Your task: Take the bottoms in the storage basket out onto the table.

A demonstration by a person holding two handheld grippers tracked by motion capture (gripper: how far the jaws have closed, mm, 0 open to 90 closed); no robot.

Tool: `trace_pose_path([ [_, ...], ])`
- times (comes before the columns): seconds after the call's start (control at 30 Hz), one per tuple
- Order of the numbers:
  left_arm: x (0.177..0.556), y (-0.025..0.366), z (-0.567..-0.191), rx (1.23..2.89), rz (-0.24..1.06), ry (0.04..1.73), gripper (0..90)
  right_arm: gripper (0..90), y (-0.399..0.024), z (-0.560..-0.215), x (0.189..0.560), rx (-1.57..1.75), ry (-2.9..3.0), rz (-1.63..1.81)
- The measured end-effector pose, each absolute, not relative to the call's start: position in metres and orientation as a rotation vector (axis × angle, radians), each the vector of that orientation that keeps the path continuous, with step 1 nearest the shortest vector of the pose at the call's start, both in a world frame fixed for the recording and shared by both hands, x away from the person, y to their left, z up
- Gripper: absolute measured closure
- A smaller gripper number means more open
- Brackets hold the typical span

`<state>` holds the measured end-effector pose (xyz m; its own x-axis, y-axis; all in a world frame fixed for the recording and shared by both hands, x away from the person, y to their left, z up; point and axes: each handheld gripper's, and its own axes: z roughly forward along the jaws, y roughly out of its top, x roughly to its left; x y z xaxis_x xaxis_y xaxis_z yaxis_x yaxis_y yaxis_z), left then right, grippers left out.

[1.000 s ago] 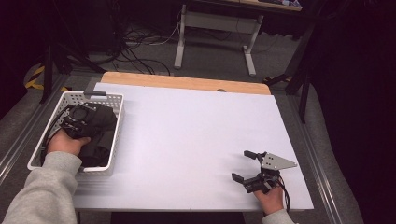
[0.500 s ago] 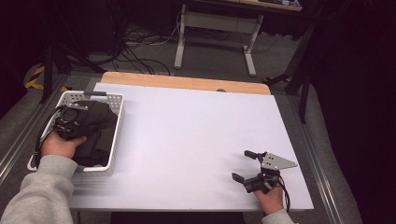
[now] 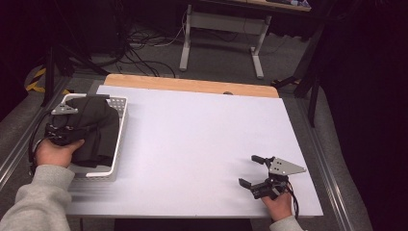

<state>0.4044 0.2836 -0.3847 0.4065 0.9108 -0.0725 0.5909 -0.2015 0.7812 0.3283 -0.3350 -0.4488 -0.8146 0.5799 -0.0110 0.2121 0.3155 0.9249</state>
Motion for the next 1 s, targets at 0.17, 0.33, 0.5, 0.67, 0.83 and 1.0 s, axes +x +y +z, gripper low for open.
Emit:
trace_pose_path([
  [0.17,0.397,0.287,-0.38,1.837,0.586,1.253,66.2,0.2,-0.335,-0.449,0.328,0.709,2.246,1.5],
  [0.33,0.388,0.29,-0.374,1.76,0.631,1.215,66.3,0.2,-0.335,-0.449,0.328,0.709,2.246,1.5],
  [0.5,0.383,0.291,-0.37,1.713,0.657,1.189,66.4,0.2,-0.335,-0.449,0.328,0.708,2.247,1.501],
  [0.67,0.378,0.291,-0.367,1.677,0.683,1.168,66.4,0.2,-0.335,-0.449,0.328,0.707,2.247,1.502],
  [0.83,0.374,0.292,-0.363,1.637,0.692,1.141,66.4,0.2,-0.335,-0.449,0.328,0.706,2.248,1.504],
  [1.0,0.369,0.292,-0.359,1.614,0.705,1.121,66.3,0.2,-0.335,-0.449,0.328,0.703,2.248,1.504],
])
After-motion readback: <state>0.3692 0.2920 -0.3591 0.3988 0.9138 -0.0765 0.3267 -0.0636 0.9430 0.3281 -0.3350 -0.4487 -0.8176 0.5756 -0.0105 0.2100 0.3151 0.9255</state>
